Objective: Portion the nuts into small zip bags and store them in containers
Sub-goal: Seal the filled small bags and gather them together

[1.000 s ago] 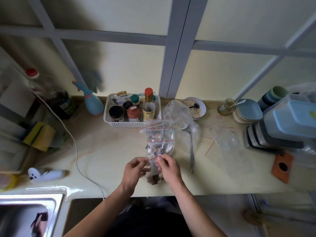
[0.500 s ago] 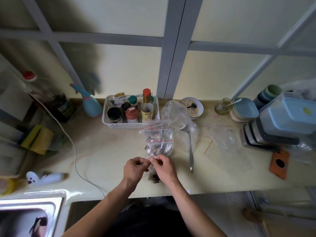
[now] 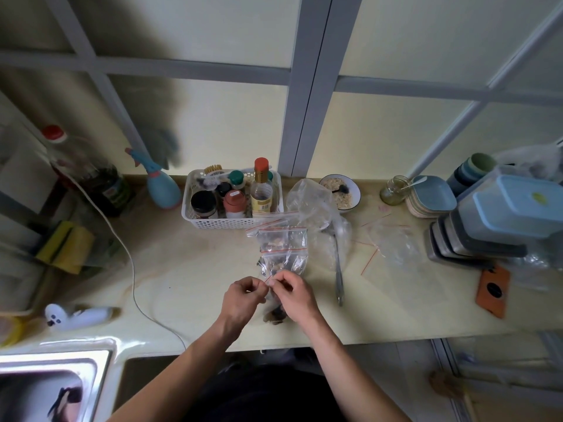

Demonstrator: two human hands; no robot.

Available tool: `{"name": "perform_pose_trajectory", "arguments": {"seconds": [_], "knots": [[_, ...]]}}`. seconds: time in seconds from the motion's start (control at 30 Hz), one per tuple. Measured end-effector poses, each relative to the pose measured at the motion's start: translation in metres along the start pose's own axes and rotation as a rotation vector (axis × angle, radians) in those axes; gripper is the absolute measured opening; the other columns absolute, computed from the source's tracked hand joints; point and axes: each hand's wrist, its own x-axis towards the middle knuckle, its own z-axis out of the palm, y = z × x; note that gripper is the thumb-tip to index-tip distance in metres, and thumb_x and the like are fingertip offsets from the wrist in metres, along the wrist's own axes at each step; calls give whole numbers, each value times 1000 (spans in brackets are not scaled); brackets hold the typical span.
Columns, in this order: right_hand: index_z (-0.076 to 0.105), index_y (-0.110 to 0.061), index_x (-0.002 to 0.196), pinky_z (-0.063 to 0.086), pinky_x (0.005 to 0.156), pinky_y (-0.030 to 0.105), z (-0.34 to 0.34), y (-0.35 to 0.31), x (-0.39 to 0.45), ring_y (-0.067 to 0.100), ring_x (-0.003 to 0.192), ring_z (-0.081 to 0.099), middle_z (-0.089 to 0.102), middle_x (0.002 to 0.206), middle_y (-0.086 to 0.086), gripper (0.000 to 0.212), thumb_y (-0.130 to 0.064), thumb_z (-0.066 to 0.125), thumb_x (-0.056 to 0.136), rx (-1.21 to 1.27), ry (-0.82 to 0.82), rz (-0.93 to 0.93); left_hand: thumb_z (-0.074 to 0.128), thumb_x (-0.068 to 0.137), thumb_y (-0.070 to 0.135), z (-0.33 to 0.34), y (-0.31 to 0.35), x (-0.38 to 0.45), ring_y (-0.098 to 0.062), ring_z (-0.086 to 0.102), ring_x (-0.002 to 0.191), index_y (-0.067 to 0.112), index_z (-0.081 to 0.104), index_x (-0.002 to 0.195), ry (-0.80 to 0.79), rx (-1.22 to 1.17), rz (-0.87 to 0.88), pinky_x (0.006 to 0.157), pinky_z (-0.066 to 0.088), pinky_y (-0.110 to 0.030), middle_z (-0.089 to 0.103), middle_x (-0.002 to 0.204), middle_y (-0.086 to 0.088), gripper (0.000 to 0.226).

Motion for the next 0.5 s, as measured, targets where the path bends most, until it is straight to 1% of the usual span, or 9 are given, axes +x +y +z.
{"name": "perform_pose_trajectory", "arguments": {"seconds": [0.07, 0.13, 0.23, 0.3, 0.33, 0.37, 0.43, 0.5], "knots": [[66, -14, 82, 46, 59, 18, 0, 0, -1, 5, 57, 56, 60, 66, -7, 12, -19, 65, 93, 31, 1, -3, 69, 89, 23, 1, 1, 0, -11, 69, 71, 9, 69, 81, 1, 1, 11, 67, 47, -23, 66, 70, 3, 17], [65, -15, 82, 47, 57, 23, -1, 4, 0, 8, 58, 55, 59, 65, -5, 13, -20, 65, 94, 46, -2, -2, 70, 90, 24, 2, 1, 0, -10, 67, 69, 9, 69, 82, 4, -4, 13, 66, 47, -20, 66, 70, 3, 17], [64, -16, 81, 51, 53, 28, 0, 5, 0, 11, 58, 57, 60, 64, -5, 14, -22, 65, 93, 1, 30, 4, 71, 89, 24, 1, 0, 0, -9, 65, 69, 10, 71, 82, -1, 3, 12, 64, 47, -17, 69, 71, 0, 16], [63, -15, 81, 52, 48, 27, -1, 3, -2, 10, 52, 57, 58, 64, -4, 14, -20, 64, 94, -20, 57, 9, 70, 89, 25, 2, -1, -1, -13, 67, 71, 13, 72, 82, 2, 30, 6, 65, 48, -19, 72, 75, -3, 15], [62, -13, 82, 49, 43, 24, 0, 3, -4, 10, 48, 58, 57, 64, -4, 14, -18, 63, 95, 11, 67, 29, 70, 89, 26, 2, -1, -1, -15, 68, 72, 14, 72, 82, 8, 46, 1, 66, 49, -21, 73, 76, -3, 14], [62, -12, 84, 47, 42, 23, -1, 2, -5, 10, 46, 59, 57, 64, -3, 13, -17, 62, 95, 31, 82, 47, 70, 89, 26, 2, -1, -1, -17, 69, 73, 15, 72, 81, 16, 60, -4, 66, 50, -22, 72, 75, -2, 14], [64, -15, 82, 45, 49, 22, -2, 7, -1, 9, 49, 55, 60, 64, -3, 12, -16, 61, 93, 25, 146, 52, 71, 88, 25, 1, -1, -2, -14, 69, 70, 14, 70, 79, 31, 77, -16, 64, 49, -22, 70, 70, 2, 14], [64, -20, 79, 43, 54, 23, -3, 12, 2, 10, 54, 54, 63, 64, -3, 13, -19, 62, 92, 30, 138, 59, 71, 88, 24, 1, -2, -4, -10, 66, 67, 14, 69, 77, 34, 75, -22, 63, 47, -22, 67, 66, 5, 15]]}}
